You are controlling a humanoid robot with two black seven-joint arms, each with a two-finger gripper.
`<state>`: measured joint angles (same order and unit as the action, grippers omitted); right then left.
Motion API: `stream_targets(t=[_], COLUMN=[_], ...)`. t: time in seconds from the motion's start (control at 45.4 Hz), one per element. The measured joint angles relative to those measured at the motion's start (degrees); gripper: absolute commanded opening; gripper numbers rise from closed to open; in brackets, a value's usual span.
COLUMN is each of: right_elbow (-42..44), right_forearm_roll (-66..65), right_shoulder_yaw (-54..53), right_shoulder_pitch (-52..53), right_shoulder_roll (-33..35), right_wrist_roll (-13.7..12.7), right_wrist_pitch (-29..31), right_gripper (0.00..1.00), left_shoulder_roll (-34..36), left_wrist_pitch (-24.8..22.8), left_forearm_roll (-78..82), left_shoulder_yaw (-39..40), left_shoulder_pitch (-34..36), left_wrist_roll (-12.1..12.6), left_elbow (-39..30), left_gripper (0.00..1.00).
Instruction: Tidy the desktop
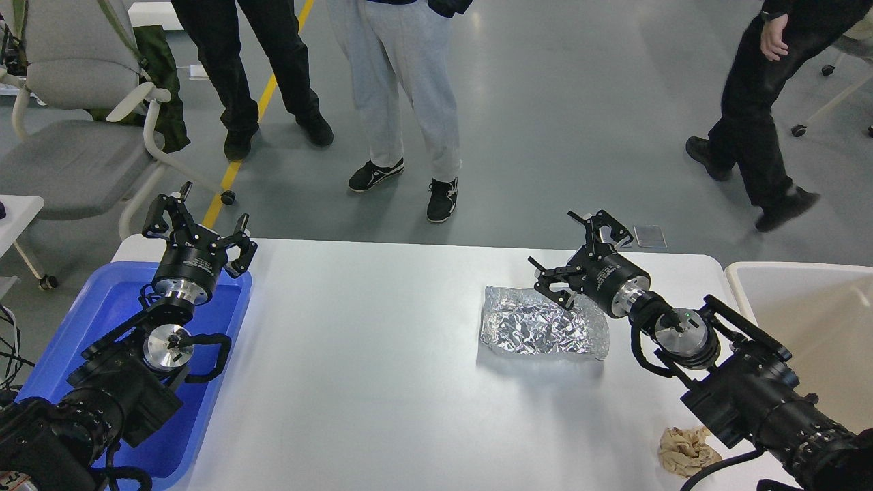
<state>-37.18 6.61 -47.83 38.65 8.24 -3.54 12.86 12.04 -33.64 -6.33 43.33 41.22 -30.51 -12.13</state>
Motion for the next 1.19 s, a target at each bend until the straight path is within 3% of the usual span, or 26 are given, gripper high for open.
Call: stream_targets(t=[0.815, 1.189], right_elbow=[-0.09, 0.29], right_forearm_roll=[-1.66, -9.1], right_shoulder_yaw=[3.67, 6.5], right_shoulder_pitch=[0.74, 4.08], right_shoulder_roll=[0.24, 1.29], right_wrist_roll=[-0.04, -0.04], right_wrist_pitch=[-0.12, -0.01], right_gripper=[1.0, 1.0], left_shoulder_roll=[0.0, 0.0], left_wrist_pitch=[0.07, 0.07], left_forearm_roll=[0.0, 0.0], left_shoulder_yaw=[0.0, 0.0], left_shoulder_pitch=[0.0, 0.0], left_wrist_roll=[-0.16, -0.17], left_elbow=[0.01, 0.0], left_gripper=[1.0, 1.0])
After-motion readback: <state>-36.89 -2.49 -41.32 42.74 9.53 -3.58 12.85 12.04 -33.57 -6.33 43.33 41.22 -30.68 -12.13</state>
